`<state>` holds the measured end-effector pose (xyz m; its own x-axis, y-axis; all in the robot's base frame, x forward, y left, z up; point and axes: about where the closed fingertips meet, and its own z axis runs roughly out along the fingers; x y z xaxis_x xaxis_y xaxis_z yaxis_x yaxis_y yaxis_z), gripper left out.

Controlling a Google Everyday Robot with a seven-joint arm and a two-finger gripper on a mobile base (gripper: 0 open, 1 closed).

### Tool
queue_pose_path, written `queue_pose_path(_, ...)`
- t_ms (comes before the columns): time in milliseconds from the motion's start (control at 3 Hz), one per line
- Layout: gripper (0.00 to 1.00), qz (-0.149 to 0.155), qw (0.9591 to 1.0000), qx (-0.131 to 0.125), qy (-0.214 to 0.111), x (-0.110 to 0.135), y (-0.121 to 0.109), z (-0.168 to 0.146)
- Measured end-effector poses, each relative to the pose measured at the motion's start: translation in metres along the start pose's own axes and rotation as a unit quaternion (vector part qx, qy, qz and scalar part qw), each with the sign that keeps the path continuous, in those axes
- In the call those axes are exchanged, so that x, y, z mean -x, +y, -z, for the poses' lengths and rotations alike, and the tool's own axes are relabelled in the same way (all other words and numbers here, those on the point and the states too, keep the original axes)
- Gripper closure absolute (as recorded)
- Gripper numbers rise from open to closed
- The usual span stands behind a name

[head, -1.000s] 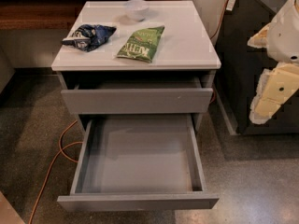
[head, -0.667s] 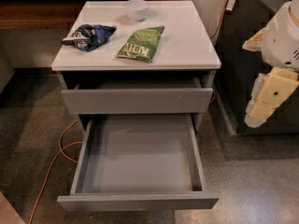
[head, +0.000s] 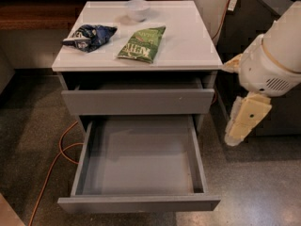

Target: Close middle drawer

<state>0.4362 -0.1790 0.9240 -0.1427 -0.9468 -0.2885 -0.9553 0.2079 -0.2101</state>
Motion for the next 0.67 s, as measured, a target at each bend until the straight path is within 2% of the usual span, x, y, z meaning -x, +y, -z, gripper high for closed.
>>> queue_pose_path(333,0.0,-0.008,0.9996,0.015,-0.021,0.0048,0.0102,-0.0299)
queue_pose_path(667,0.0,-0.008,0.9996,0.015,-0.021,0.0048,0.0102,-0.0299)
